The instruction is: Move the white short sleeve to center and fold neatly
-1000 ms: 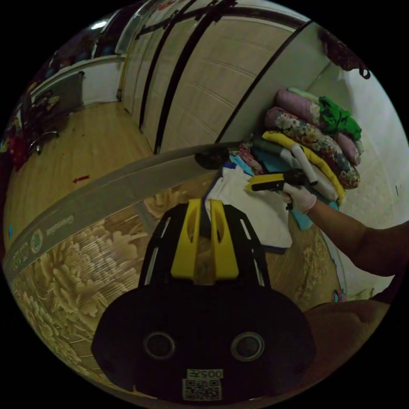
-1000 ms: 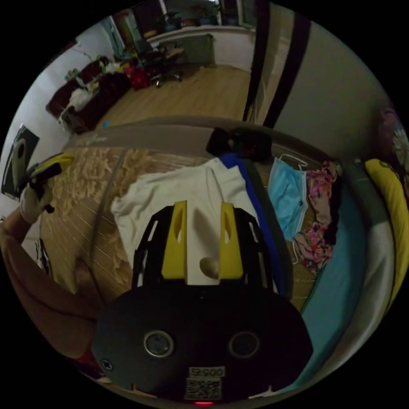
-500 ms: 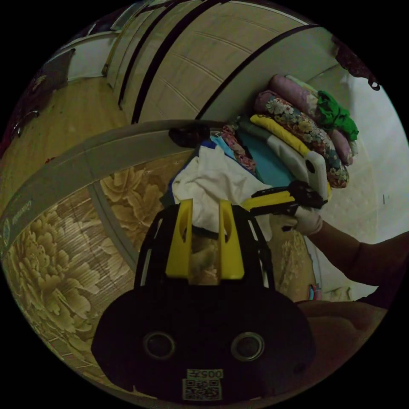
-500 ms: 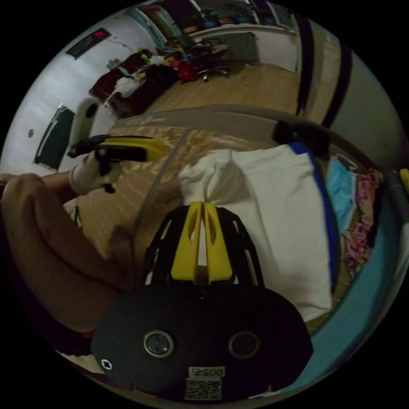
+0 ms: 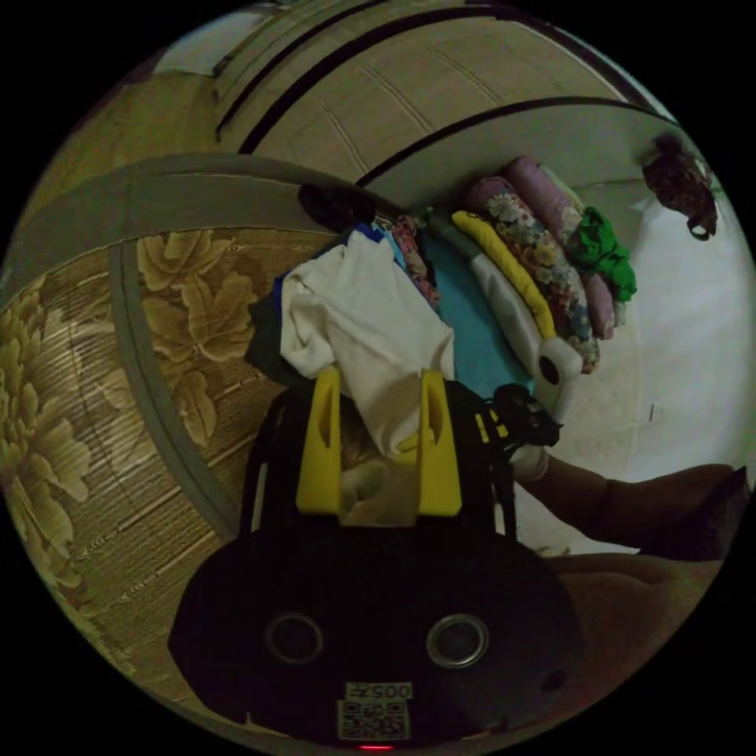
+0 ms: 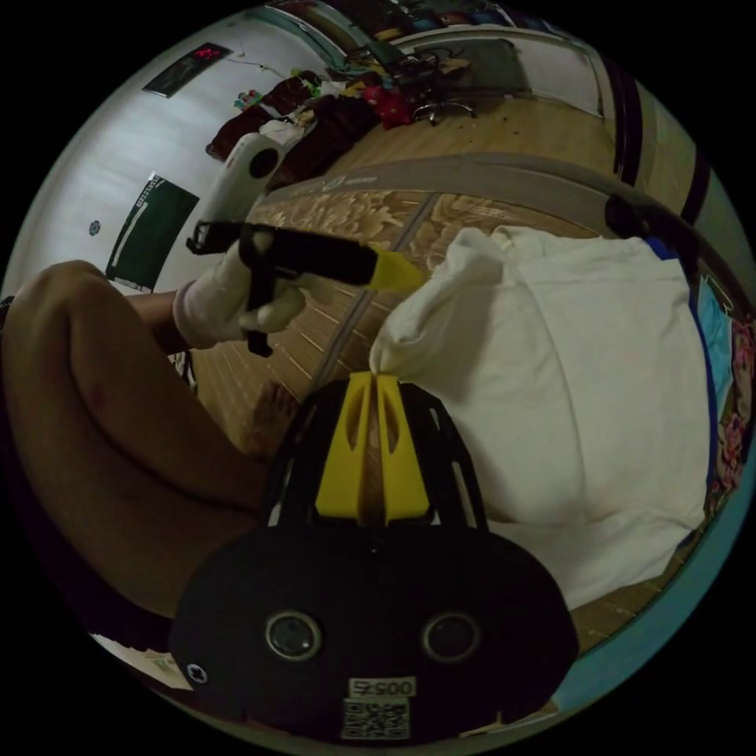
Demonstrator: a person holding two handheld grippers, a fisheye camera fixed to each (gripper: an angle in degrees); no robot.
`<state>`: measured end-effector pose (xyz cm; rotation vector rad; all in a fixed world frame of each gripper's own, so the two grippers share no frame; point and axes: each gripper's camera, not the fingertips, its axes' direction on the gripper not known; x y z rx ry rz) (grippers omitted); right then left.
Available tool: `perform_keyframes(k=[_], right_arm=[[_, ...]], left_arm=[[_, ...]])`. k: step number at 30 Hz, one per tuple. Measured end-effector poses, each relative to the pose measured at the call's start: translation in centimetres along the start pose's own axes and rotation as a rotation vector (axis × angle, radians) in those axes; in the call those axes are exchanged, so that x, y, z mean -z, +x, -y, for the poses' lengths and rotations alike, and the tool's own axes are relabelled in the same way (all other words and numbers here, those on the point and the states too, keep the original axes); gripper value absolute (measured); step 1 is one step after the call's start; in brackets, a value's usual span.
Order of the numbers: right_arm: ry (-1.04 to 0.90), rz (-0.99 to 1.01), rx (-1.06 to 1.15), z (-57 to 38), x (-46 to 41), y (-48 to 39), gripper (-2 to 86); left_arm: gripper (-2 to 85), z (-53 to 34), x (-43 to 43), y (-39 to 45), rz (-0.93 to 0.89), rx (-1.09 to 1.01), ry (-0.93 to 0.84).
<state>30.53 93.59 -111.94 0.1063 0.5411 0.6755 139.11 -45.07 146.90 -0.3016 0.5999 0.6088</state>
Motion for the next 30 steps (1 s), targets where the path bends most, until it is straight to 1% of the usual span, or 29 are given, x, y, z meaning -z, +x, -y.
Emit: perform_keyframes(k=[3, 6, 8, 11, 14, 15, 16, 17, 19, 20, 22, 23, 25, 26, 28, 29, 30], right_arm=[[-0.011, 0.009, 0.006, 0.4, 0.1, -0.1, -1.7], [-0.012, 0.045, 0.032, 0.9, 0.5, -1.0, -1.7], [-0.018, 0.074, 0.053, 1.2, 0.6, -1.8, -1.7], [-0.074, 0.128, 0.091, 1.7, 0.5, -3.2, -1.6], [-0.159, 0.233, 0.128, 2.2, 1.2, -4.0, -1.3], [-0.169, 0.262, 0.141, 2.5, 2.1, -4.2, -1.1], [-0.148, 0.25, 0.145, 3.1, 3.5, -4.2, -1.0], [-0.123, 0.226, 0.144, 3.5, 4.3, -4.1, -0.9], [0.012, 0.092, 0.115, 5.6, 7.4, -3.7, -0.7], [0.042, 0.043, 0.1, 6.3, 8.0, -3.5, -0.7], [0.092, -0.197, 0.094, 9.3, 8.7, -3.6, 0.1], [0.082, -0.255, 0.101, 10.1, 8.4, -3.7, 0.5], [-0.024, -0.396, 0.15, 12.9, 6.3, -4.5, 3.9], [-0.054, -0.409, 0.164, 13.5, 5.7, -4.8, 4.6], [-0.187, -0.448, 0.217, 15.0, 3.3, -6.2, 6.3], [-0.222, -0.474, 0.227, 15.3, 2.7, -6.5, 6.5], [-0.279, -0.538, 0.233, 15.5, 1.7, -7.0, 6.3]], left_arm=[[13.9, 1.2, 0.6, -0.4, -0.028, 0.047, 0.039], [13.8, 2.3, 0.1, -0.4, 0.004, 0.039, -0.009], [12.8, 2.9, -0.5, -0.1, 0.006, 0.028, -0.074], [6.0, 3.0, -0.9, 0.7, -0.054, -0.017, -0.173], [3.9, 1.8, 0.2, 1.7, -0.077, -0.023, -0.174], [3.6, 1.4, 0.5, 1.9, -0.078, -0.017, -0.17], [3.3, 0.6, 1.1, 2.2, -0.081, 0.0, -0.163], [3.0, -0.2, 1.7, 2.6, -0.089, 0.018, -0.158], [2.8, -1.4, 2.5, 3.2, -0.111, 0.053, -0.143], [2.7, -2.3, 3.0, 3.8, -0.121, 0.073, -0.133], [2.5, -3.4, 3.7, 5.1, -0.112, 0.077, -0.127], [2.4, -4.1, 4.2, 6.1, -0.106, 0.073, -0.13], [2.3, -5.2, 4.9, 7.7, -0.101, 0.069, -0.135], [2.2, -5.9, 5.6, 8.9, -0.096, 0.068, -0.134], [2.2, -7.1, 6.5, 10.6, -0.089, 0.066, -0.133], [2.1, -8.0, 7.2, 11.7, -0.09, 0.07, -0.131], [2.1, -8.4, 7.6, 12.3, -0.09, 0.073, -0.13]])
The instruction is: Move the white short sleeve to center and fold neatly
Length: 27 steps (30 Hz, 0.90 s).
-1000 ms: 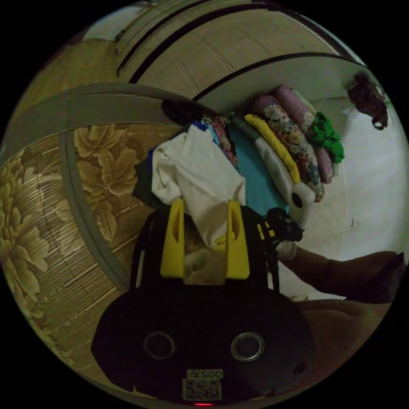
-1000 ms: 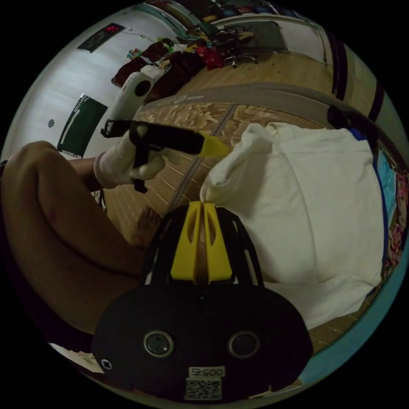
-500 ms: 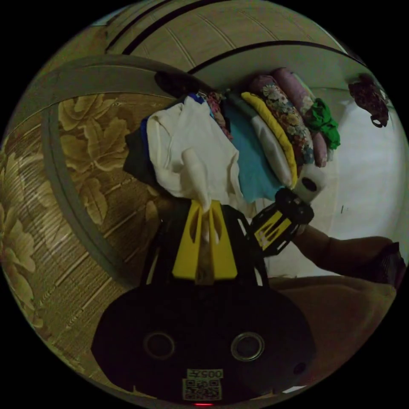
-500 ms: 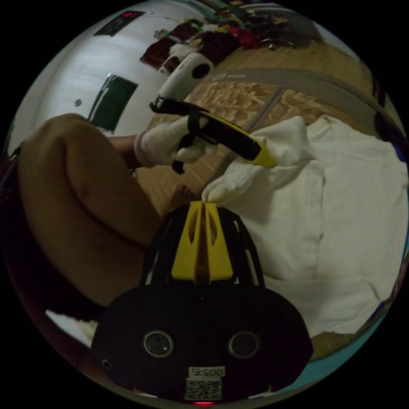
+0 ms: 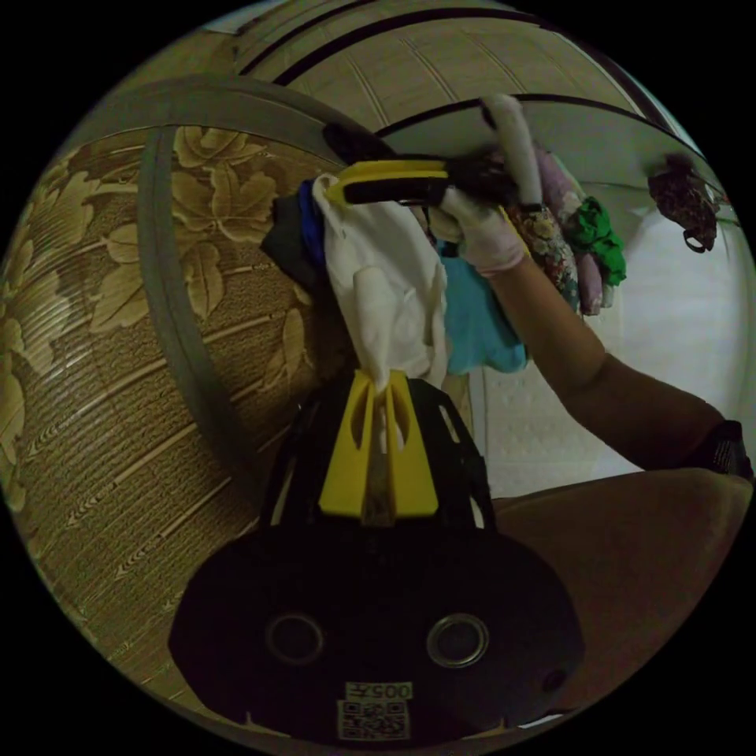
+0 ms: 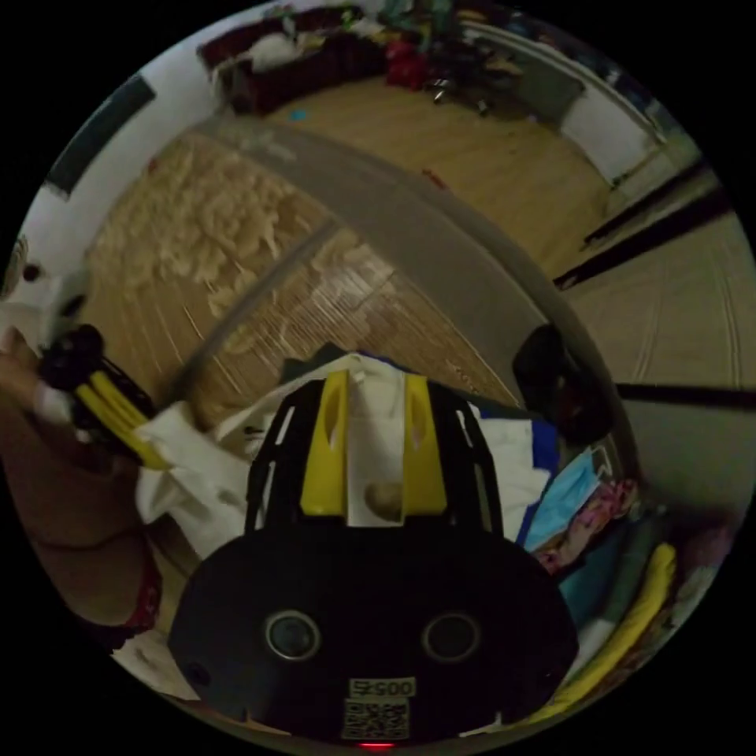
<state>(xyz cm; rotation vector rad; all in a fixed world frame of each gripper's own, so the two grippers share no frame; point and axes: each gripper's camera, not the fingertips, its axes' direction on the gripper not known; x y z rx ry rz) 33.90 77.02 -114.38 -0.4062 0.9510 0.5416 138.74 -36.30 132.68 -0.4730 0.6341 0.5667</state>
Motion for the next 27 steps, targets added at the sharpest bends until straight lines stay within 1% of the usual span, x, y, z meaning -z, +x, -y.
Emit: perform_keyframes(k=[2, 5, 6, 8, 11, 15, 18, 20, 21, 23, 24, 26, 27], right_arm=[[-0.015, 0.007, 0.012, 0.4, 0.4, -0.9, 5.4], [-0.002, 0.021, -0.002, 0.1, 2.6, -2.0, 1.9], [0.011, 0.004, -0.024, -0.3, 3.7, -2.3, 0.0], [0.051, 0.006, -0.056, -1.1, 6.0, -2.8, -0.7], [0.149, -0.019, -0.13, -3.0, 11.1, -3.5, -0.9], [0.375, 0.034, -0.234, -6.0, 20.1, -4.2, -1.0], [0.553, 0.088, -0.24, -7.2, 26.8, -5.9, -1.0], [0.652, 0.089, -0.22, -7.5, 30.6, -7.7, -1.1], [0.714, 0.083, -0.2, -7.6, 33.1, -9.2, -1.1], [0.808, 0.076, -0.166, -7.5, 36.6, -11.6, -1.1], [0.867, 0.082, -0.145, -7.3, 38.8, -13.2, -1.1], [0.955, 0.097, -0.116, -6.9, 41.8, -15.8, -1.1], [1.013, 0.111, -0.101, -6.5, 43.6, -17.5, -1.1]], left_arm=[[2.0, -2.2, 1.2, 2.3, 0.0, 0.01, 0.011], [1.9, -5.2, 3.1, 5.4, -0.007, 0.014, 0.026], [1.8, -5.8, 3.5, 6.1, -0.011, 0.013, 0.028], [1.8, -8.4, 5.6, 9.0, -0.018, -0.004, 0.044], [1.6, -11.9, 8.9, 13.0, -0.006, -0.041, 0.055], [1.4, -16.5, 14.4, 18.3, 0.038, -0.101, 0.105], [1.1, -20.6, 20.3, 23.4, 0.118, -0.153, 0.188], [1.0, -24.5, 25.8, 28.2, 0.228, -0.205, 0.27], [1.0, -25.6, 27.2, 29.5, 0.261, -0.217, 0.293], [0.9, -30.4, 32.7, 34.8, 0.4, -0.256, 0.396], [0.8, -31.8, 34.1, 36.2, 0.439, -0.263, 0.428], [0.7, -37.5, 39.0, 41.7, 0.594, -0.279, 0.547], [0.6, -39.1, 40.2, 43.1, 0.632, -0.282, 0.577]])
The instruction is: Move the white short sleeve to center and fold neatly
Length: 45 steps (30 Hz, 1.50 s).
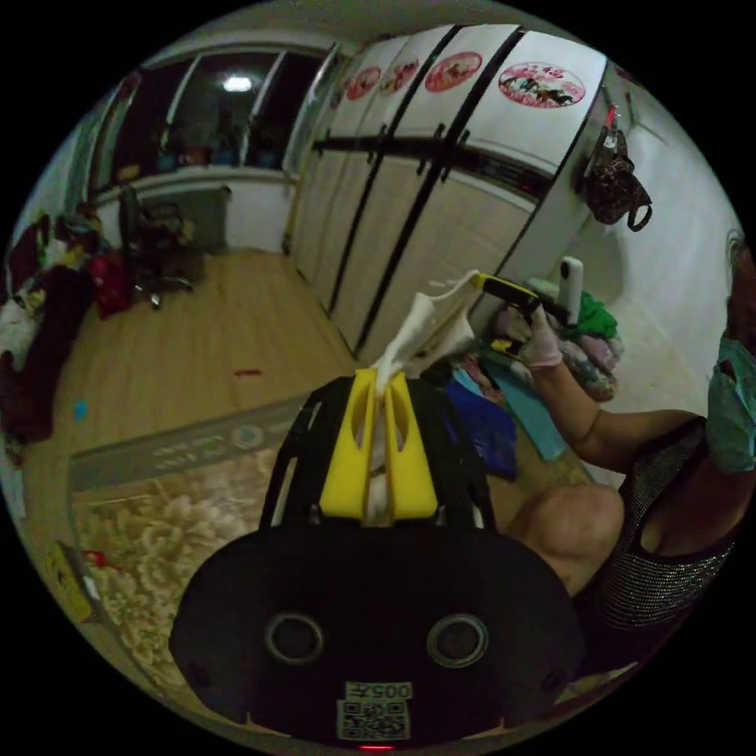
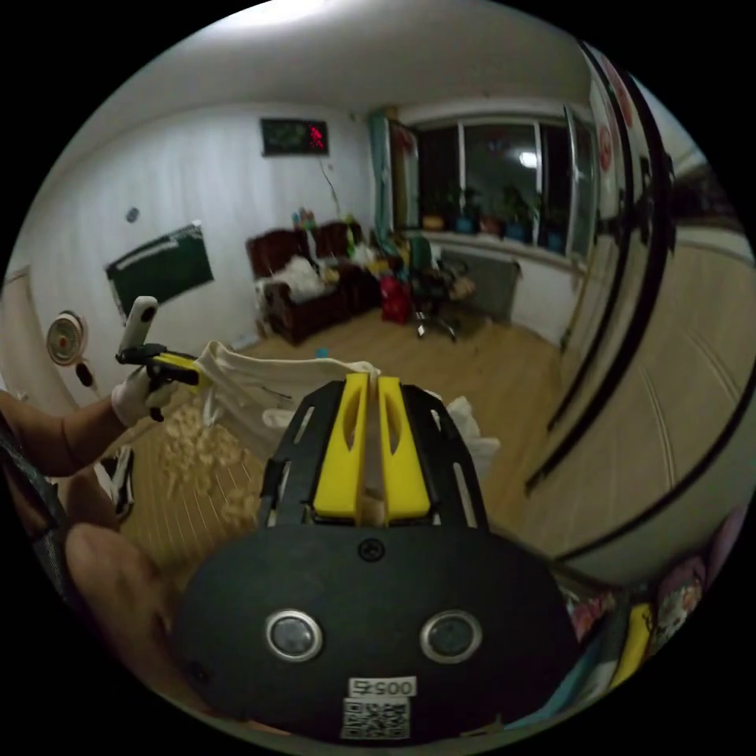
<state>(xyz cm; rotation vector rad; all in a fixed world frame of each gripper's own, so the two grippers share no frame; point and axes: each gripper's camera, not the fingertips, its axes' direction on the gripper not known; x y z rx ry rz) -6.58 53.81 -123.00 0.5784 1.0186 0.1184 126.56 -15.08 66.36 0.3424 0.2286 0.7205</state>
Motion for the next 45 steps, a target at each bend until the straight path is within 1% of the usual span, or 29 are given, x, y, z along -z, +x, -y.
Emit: perform_keyframes(k=[2, 3, 5, 6, 8, 9, 11, 14, 16, 18, 20, 22, 26, 29, 32, 33, 35, 36, 37, 38, 39, 40, 41, 43, 44, 45], right_arm=[[0.09, 0.036, 0.011, 2.1, 0.9, -3.1, -1.1], [0.144, 0.054, 0.013, 3.4, 1.4, -5.2, -1.1], [0.225, 0.097, 0.012, 5.2, 2.3, -8.3, -1.1], [0.273, 0.125, 0.017, 6.4, 3.0, -10.3, -1.1], [0.331, 0.173, 0.032, 8.1, 4.1, -13.4, -1.1], [0.365, 0.206, 0.042, 9.1, 4.8, -15.3, -1.1], [0.399, 0.247, 0.065, 10.5, 5.8, -18.1, -1.1], [0.427, 0.27, 0.105, 12.5, 6.8, -22.7, -1.1], [0.44, 0.296, 0.134, 13.7, 7.4, -25.8, -1.1], [0.452, 0.326, 0.15, 14.3, 7.9, -27.8, -1.1], [0.462, 0.364, 0.177, 14.9, 8.4, -29.7, -1.1], [0.475, 0.387, 0.224, 15.6, 9.2, -32.4, -1.1], [0.473, 0.415, 0.291, 16.8, 9.6, -36.2, -1.1], [0.464, 0.443, 0.334, 17.9, 8.7, -38.9, -1.1], [0.396, 0.448, 0.365, 19.6, 5.5, -41.7, -1.1], [0.347, 0.44, 0.373, 20.4, 3.3, -43.0, -1.1], [0.264, 0.42, 0.374, 21.5, -1.1, -44.8, -1.1], [0.195, 0.401, 0.372, 22.3, -4.8, -46.0, -1.1], [0.11, 0.382, 0.369, 23.1, -9.0, -47.3, -1.0], [0.068, 0.377, 0.366, 23.4, -11.3, -47.9, -1.0], [0.003, 0.374, 0.346, 24.0, -15.9, -48.9, -1.0], [-0.044, 0.376, 0.325, 24.6, -20.3, -49.9, -1.0], [-0.06, 0.378, 0.323, 24.8, -22.5, -50.5, -0.9], [-0.139, 0.356, 0.317, 25.3, -30.5, -52.8, -0.3], [-0.162, 0.357, 0.318, 25.2, -32.3, -53.4, 0.0], [-0.225, 0.345, 0.317, 24.7, -36.1, -54.4, 1.2]], left_arm=[[0.5, -1.2, 8.9, 2.1, 0.128, -0.021, 0.089], [0.5, -1.6, 11.0, 2.7, 0.154, -0.026, 0.106], [0.4, -3.4, 19.1, 5.0, 0.258, -0.047, 0.154], [0.4, -3.8, 21.0, 5.6, 0.276, -0.051, 0.161], [0.4, -5.9, 28.9, 7.7, 0.334, -0.057, 0.204], [0.4, -6.5, 30.8, 8.2, 0.343, -0.058, 0.213], [0.5, -8.6, 37.8, 10.1, 0.398, -0.056, 0.227], [0.5, -11.3, 45.0, 12.4, 0.466, -0.082, 0.197], [0.5, -13.1, 48.9, 13.6, 0.49, -0.1, 0.193], [0.5, -15.0, 53.1, 14.8, 0.51, -0.11, 0.226], [0.6, -17.4, 58.5, 15.9, 0.499, -0.113, 0.246], [0.6, -19.1, 62.1, 16.3, 0.495, -0.108, 0.244], [0.6, -23.2, 69.0, 16.4, 0.512, -0.083, 0.221], [0.7, -26.1, 73.0, 15.2, 0.492, -0.045, 0.197], [0.7, -28.9, 75.8, 11.5, 0.465, 0.046, 0.154], [0.7, -29.5, 76.2, 10.4, 0.461, 0.072, 0.142], [0.8, -31.9, 77.1, 4.9, 0.44, 0.186, 0.098], [0.8, -32.6, 77.2, 3.1, 0.432, 0.22, 0.089], [0.9, -33.9, 77.2, -0.4, 0.423, 0.287, 0.067], [1.1, -35.3, 77.1, -4.2, 0.427, 0.355, 0.041], [1.2, -36.0, 77.0, -6.1, 0.432, 0.384, 0.033], [1.4, -37.4, 77.0, -9.8, 0.457, 0.437, 0.028], [1.8, -38.9, 77.1, -13.6, 0.48, 0.499, 0.035], [2.8, -41.3, 77.5, -18.9, 0.472, 0.593, 0.069], [3.6, -43.2, 77.6, -22.1, 0.462, 0.661, 0.091], [4.0, -44.3, 77.6, -23.5, 0.457, 0.69, 0.103]])
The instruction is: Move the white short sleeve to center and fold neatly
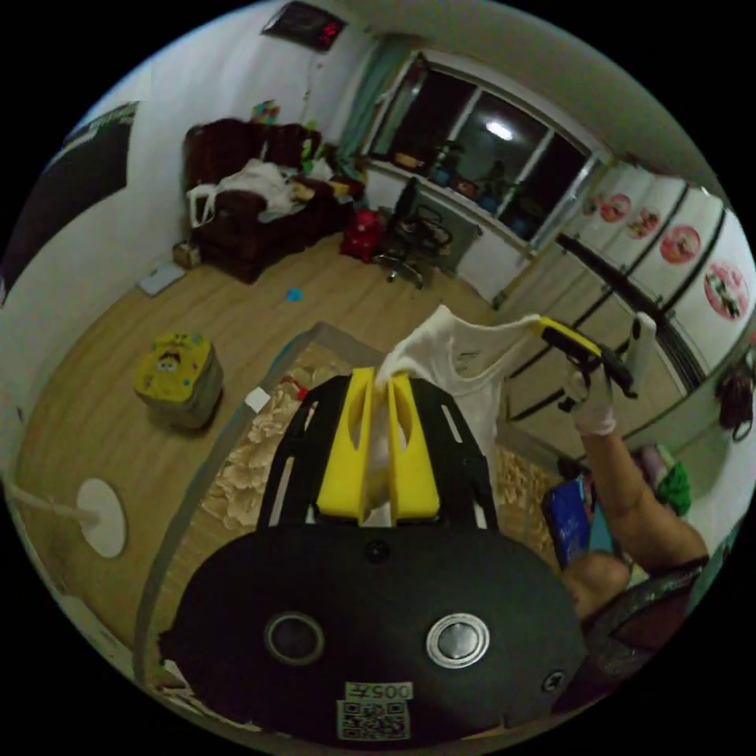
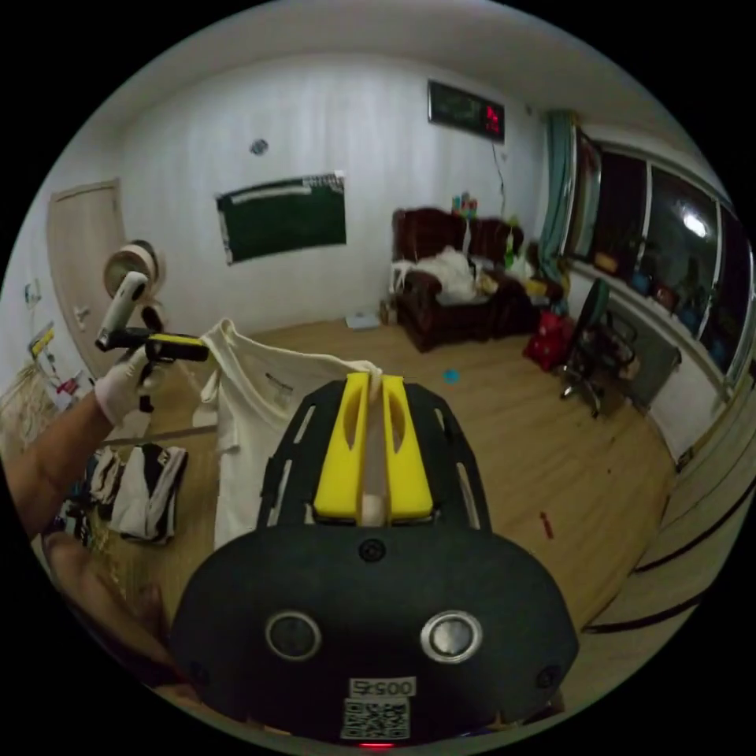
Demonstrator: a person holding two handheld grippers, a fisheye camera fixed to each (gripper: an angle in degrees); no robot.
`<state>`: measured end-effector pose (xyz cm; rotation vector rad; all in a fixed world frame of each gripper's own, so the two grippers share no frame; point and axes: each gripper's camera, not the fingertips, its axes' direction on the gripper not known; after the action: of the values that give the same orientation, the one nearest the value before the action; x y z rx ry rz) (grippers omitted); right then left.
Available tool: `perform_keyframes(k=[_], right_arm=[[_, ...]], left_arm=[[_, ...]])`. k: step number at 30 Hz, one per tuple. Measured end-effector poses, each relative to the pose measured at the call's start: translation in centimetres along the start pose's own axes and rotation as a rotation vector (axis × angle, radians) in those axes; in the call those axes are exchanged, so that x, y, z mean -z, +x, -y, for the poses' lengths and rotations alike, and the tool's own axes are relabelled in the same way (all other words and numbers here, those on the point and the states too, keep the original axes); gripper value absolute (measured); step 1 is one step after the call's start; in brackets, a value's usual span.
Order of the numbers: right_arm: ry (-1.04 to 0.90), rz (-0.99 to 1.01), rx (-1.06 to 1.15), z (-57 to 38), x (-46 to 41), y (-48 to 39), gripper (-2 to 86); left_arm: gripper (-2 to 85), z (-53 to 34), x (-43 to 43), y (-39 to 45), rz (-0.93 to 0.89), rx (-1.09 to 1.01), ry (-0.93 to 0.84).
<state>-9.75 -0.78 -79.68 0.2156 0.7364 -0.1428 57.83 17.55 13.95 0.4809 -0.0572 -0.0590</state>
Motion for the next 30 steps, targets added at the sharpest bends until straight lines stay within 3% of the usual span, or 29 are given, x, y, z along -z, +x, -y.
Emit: perform_keyframes(k=[3, 7, 16, 24, 30], right_arm=[[-0.174, -0.023, 0.001, -1.0, -8.1, 0.7, 2.8], [-0.353, 0.076, 0.024, -7.2, -14.3, 2.3, 3.9], [-0.772, 0.336, -0.109, -26.6, -20.2, 1.1, 5.6], [-0.753, 0.233, -0.114, -28.9, -23.5, 0.8, 5.8], [-0.778, 0.266, -0.067, -29.3, -25.6, 1.7, 4.1]], left_arm=[[4.8, -1.3, -3.0, -7.1, 0.008, 0.109, -0.027], [4.3, -5.8, -5.0, -14.6, -0.022, 0.084, -0.096], [1.8, -20.6, -10.9, -24.9, -0.22, 0.131, -0.391], [0.0, -23.7, -16.9, -29.4, -0.279, 0.098, -0.424], [-0.5, -23.8, -20.2, -32.9, -0.273, 0.08, -0.416]])
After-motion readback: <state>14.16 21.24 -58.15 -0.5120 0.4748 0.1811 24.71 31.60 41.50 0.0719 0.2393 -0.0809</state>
